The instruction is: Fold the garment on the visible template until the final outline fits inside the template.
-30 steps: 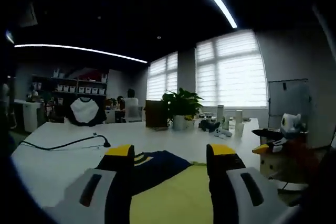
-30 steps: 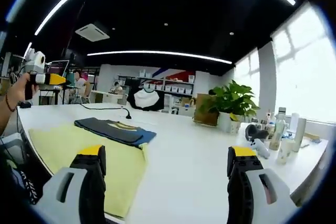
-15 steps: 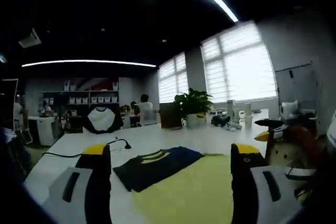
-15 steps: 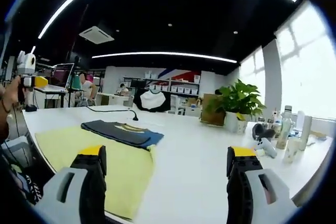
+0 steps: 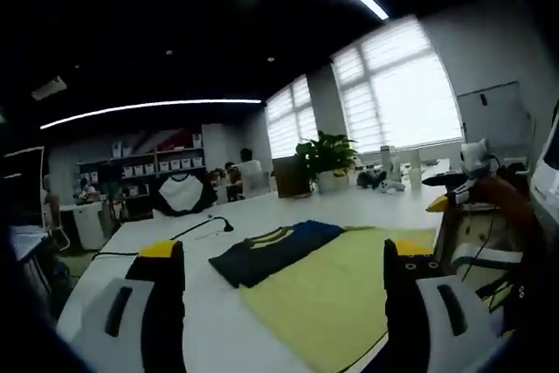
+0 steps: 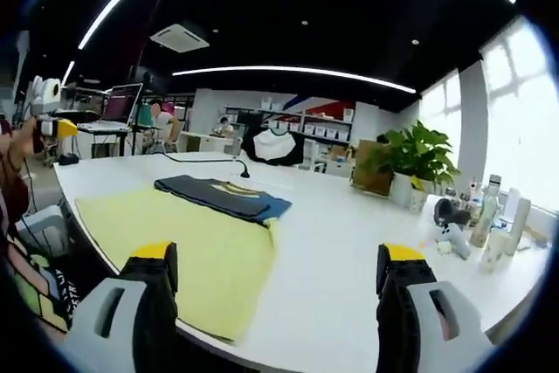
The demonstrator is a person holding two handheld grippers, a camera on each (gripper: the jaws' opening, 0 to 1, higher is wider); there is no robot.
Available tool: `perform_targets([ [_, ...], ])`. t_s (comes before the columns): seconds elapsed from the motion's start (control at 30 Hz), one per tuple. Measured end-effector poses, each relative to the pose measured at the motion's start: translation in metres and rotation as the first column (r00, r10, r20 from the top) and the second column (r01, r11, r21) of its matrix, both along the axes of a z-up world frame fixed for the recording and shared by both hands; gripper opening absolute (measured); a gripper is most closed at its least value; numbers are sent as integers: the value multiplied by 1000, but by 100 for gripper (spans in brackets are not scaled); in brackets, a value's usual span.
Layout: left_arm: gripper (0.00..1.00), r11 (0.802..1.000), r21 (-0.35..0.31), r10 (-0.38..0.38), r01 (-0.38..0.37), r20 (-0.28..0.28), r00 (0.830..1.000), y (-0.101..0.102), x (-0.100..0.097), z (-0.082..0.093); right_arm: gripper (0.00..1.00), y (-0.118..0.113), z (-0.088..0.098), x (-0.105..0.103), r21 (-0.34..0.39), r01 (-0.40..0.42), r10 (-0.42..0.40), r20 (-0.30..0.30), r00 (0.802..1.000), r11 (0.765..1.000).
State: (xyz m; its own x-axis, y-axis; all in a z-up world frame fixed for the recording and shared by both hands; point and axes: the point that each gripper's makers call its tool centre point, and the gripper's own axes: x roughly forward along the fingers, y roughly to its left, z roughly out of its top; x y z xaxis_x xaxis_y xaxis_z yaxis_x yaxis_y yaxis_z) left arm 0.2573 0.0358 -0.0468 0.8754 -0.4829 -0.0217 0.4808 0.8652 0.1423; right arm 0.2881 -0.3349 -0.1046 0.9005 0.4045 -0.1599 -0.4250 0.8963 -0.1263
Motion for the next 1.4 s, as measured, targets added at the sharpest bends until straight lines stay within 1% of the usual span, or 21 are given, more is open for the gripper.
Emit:
perform_targets([
  [0.07, 100, 1000, -4, -11, 11, -10, 1000, -2, -3, -7, 95, 2, -7, -2, 25, -16, 17, -46, 999, 1000],
  [0.1, 99, 1000, 5, -17, 17, -30, 999, -4, -6, -15, 95, 1, -9, -2, 21, -17, 18, -54, 998, 1000],
  [0.13, 97, 1000, 5, -15, 15, -28, 999, -3, -8, -19, 94, 1, -9, -3, 15, -15, 16, -58, 998, 1000],
  [0.17, 95, 1000, 1, 16, -16, -40, 999, 0, -8, -26, 94, 0, -9, -6, 3, -20, 20, -41, 999, 1000],
  [0.2, 95, 1000, 22, 8, -6, -61, 998, -2, -7, -32, 93, 0, -9, -7, -3, -17, 17, -35, 999, 1000],
  [0.23, 96, 994, 88, -54, 64, -107, 993, -10, -10, -46, 92, -1, -11, -7, -15, -8, 7, -44, 999, 1000],
  [0.27, 94, 997, 60, -33, 40, -110, 993, -7, -9, -48, 92, 0, -14, -8, -29, -6, 5, -55, 998, 1000],
  [0.33, 89, 997, 62, -38, 45, -110, 993, -8, -11, -54, 88, 4, -20, -9, -60, -23, 17, -104, 994, 998],
  [0.47, 81, 991, 97, -71, 95, -226, 971, -16, -18, -85, 85, 15, -26, -12, -46, -57, 50, -143, 988, 997],
  [0.53, 79, 991, 89, -81, 102, -208, 975, -18, -17, -84, 82, 17, -31, -13, -60, -73, 63, -152, 986, 996],
  [0.67, 67, 979, 135, -117, 153, -240, 964, -24, -21, -95, 79, 15, -44, -11, -54, -70, 59, -188, 980, 996],
  [0.73, 60, 982, 121, -111, 149, -273, 956, -21, -22, -102, 73, 16, -52, -13, -60, -76, 61, -226, 972, 995],
  [0.8, 56, 986, 79, -113, 145, -313, 943, -20, -23, -108, 68, 19, -52, -16, -68, -98, 81, -225, 971, 993],
  [0.83, 55, 987, 68, -116, 144, -316, 942, -20, -22, -108, 68, 20, -52, -17, -60, -104, 88, -230, 969, 993],
  [0.97, 44, 985, 87, -112, 148, -331, 937, -21, -23, -115, 61, 17, -55, -20, -58, -111, 95, -238, 967, 992],
  [1.1, 41, 985, 89, -109, 148, -347, 932, -20, -23, -121, 55, 17, -59, -24, -57, -120, 102, -251, 963, 991],
  [1.17, 39, 987, 62, -113, 146, -367, 923, -20, -24, -123, 51, 18, -60, -26, -56, -129, 111, -259, 960, 990],
  [1.27, 34, 989, -8, -139, 147, -386, 912, -22, -25, -123, 46, 21, -60, -27, -40, -140, 125, -263, 957, 989],
  [1.33, 32, 990, -10, -136, 143, -388, 911, -21, -23, -124, 45, 21, -61, -27, -38, -141, 126, -268, 955, 989],
  [1.37, 32, 989, 48, -110, 136, -364, 925, -18, -20, -125, 45, 21, -63, -28, -40, -143, 126, -275, 953, 989],
  [1.4, 31, 989, 48, -110, 137, -364, 925, -17, -20, -125, 44, 21, -65, -28, -42, -145, 128, -278, 952, 989],
])
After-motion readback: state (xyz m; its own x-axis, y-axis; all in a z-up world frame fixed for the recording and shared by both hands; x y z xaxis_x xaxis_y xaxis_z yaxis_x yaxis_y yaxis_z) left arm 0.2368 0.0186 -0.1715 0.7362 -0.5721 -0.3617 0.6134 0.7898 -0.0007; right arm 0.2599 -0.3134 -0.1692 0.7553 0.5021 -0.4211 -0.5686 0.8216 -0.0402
